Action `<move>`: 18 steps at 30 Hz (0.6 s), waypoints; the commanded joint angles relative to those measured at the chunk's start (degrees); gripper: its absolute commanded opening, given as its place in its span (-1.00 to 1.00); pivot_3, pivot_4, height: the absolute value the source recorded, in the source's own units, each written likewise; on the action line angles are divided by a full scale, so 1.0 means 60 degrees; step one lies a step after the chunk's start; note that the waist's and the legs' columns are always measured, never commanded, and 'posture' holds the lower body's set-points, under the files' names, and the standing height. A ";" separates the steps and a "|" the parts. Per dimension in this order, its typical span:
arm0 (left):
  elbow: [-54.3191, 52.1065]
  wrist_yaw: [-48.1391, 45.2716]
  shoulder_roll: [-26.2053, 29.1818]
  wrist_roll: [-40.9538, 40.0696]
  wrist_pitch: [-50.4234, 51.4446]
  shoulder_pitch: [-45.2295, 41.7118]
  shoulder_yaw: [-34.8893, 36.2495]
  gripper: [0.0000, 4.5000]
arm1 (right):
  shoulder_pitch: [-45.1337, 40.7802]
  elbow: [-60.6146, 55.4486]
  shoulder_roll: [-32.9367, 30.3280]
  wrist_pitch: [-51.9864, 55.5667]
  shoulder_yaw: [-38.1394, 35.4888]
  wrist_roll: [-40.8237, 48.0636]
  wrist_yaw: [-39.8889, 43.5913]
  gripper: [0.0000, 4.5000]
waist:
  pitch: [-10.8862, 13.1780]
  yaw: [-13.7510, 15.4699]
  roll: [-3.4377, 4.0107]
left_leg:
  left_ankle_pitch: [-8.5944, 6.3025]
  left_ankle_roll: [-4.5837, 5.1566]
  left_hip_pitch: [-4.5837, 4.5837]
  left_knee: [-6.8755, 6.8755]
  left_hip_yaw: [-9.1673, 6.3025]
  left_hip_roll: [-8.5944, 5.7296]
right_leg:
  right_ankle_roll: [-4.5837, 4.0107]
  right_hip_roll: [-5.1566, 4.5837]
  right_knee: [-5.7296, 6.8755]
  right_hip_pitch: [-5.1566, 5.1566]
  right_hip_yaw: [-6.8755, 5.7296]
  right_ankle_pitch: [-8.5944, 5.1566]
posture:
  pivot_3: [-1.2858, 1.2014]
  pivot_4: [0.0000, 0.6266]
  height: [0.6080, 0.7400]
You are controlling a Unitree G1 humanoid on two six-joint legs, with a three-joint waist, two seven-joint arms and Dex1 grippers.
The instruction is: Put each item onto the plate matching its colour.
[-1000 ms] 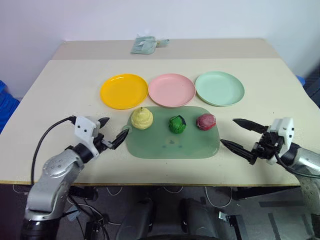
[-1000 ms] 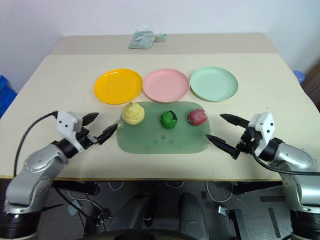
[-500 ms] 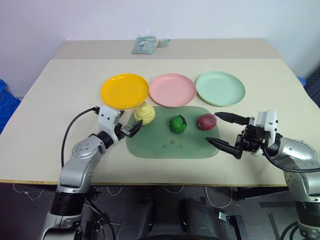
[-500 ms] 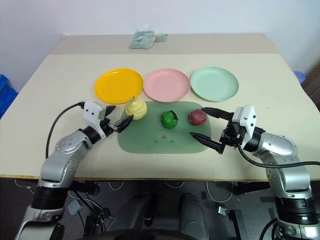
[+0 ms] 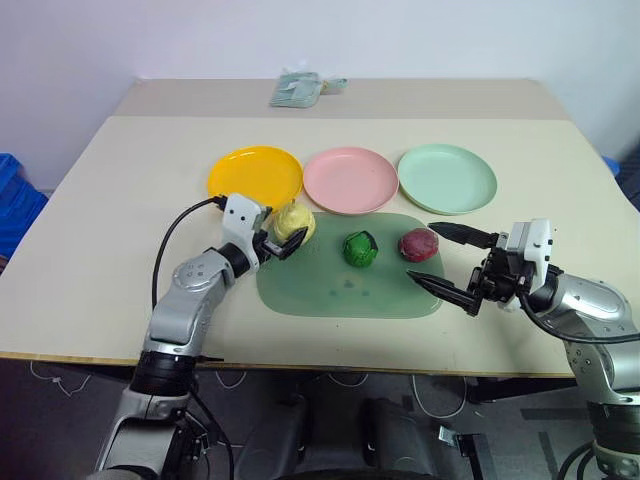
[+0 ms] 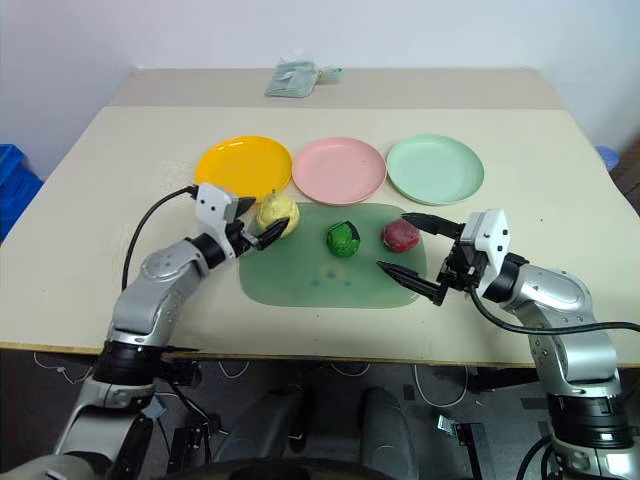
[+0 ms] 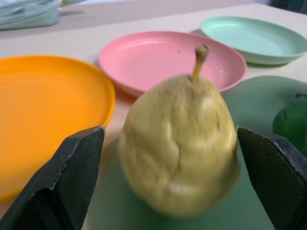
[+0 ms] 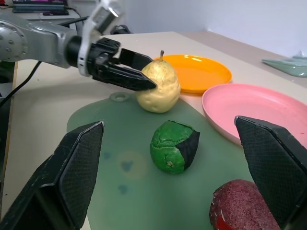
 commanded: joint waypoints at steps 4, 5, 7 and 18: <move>0.0213 0.0169 -0.0255 0.0250 -0.0013 -0.0452 -0.0088 0.22 | -0.0023 -0.0359 0.0051 -0.0078 -0.0113 0.0126 -0.0082 1.00 | 0.0000 -0.0013 -0.0001 | 0.0000 0.0000 0.0001 0.0000 0.0000 0.0000 | 0.0001 0.0001 0.0001 -0.0001 0.0000 0.0001 | 0.03 -0.52 1.00; 0.0205 0.0247 -0.0276 0.0309 -0.0028 -0.0453 -0.0074 0.22 | -0.0024 -0.0351 0.0053 -0.0089 -0.0112 0.0119 -0.0082 1.00 | 0.0000 -0.0012 -0.0001 | 0.0001 0.0000 0.0001 0.0000 0.0000 0.0001 | 0.0001 0.0002 0.0001 -0.0001 0.0000 0.0001 | 0.03 -0.52 1.00; 0.0036 0.0330 -0.0415 0.0074 0.0161 -0.0488 0.0143 0.22 | -0.0034 -0.0334 0.0067 -0.0124 -0.0114 0.0094 -0.0098 1.00 | 0.0000 -0.0006 -0.0001 | 0.0001 0.0000 0.0001 0.0001 0.0000 0.0001 | 0.0001 0.0002 0.0002 0.0000 0.0000 0.0001 | 0.03 -0.52 1.00; 0.2799 0.2716 -0.0728 -0.0795 -0.0315 -0.3081 0.3146 0.22 | -0.0481 -0.0136 0.0245 -0.0160 0.0099 -0.0048 -0.0358 1.00 | 0.0017 -0.0015 -0.0033 | 0.0007 -0.0005 0.0000 0.0006 -0.0004 0.0003 | 0.0021 0.0014 0.0004 -0.0004 0.0000 0.0015 | 0.03 -0.52 1.00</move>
